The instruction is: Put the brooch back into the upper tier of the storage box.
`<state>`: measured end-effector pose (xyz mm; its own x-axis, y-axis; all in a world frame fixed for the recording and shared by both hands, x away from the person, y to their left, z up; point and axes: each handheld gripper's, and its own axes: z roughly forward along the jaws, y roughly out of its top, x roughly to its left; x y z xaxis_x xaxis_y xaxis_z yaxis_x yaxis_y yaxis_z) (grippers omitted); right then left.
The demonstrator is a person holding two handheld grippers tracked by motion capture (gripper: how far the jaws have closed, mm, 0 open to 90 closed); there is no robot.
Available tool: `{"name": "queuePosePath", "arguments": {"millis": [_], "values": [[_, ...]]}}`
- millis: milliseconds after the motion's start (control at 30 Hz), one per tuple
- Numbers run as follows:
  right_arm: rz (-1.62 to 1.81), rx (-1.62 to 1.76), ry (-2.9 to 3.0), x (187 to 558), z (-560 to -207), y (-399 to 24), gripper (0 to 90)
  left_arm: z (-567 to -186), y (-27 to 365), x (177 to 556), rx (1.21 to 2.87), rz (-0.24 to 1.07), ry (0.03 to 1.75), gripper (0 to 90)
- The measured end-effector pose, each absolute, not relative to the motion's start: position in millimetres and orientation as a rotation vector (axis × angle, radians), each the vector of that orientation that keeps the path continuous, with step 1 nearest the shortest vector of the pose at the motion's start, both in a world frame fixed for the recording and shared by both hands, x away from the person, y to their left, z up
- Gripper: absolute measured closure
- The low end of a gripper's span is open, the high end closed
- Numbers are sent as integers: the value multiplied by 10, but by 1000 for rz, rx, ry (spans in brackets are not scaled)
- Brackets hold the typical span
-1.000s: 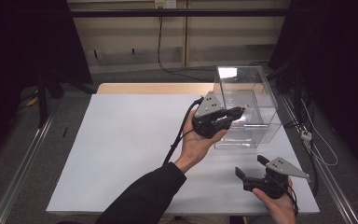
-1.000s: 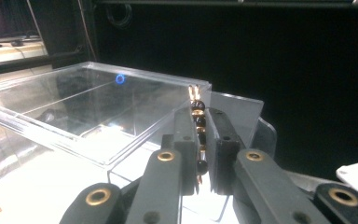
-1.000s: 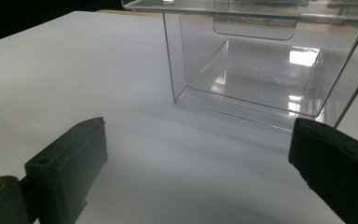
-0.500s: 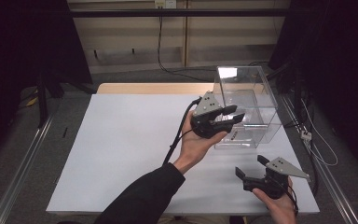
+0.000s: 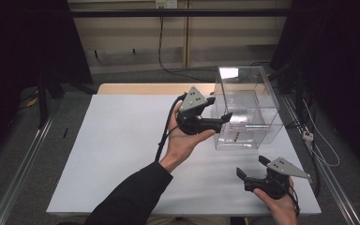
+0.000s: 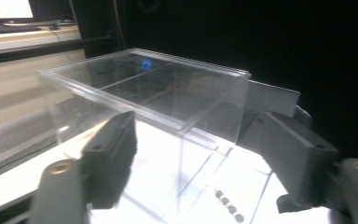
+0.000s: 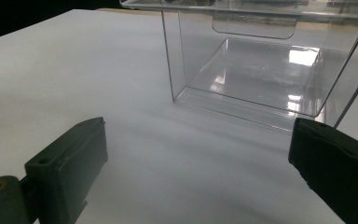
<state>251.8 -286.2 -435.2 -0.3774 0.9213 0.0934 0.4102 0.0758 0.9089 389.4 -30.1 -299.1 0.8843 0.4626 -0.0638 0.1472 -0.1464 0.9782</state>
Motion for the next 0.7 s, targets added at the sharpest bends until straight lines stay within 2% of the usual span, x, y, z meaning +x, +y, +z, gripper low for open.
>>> {"name": "queuePosePath", "arguments": {"millis": [433,700], "values": [[1275,1331,1826,2516,-4363,-2892,44,-3011,29,3962,1726,324,532,67],[1280,1335,1825,2530,-4364,-2889,45,-3100,284,3941,1720,315,572,60]]}}
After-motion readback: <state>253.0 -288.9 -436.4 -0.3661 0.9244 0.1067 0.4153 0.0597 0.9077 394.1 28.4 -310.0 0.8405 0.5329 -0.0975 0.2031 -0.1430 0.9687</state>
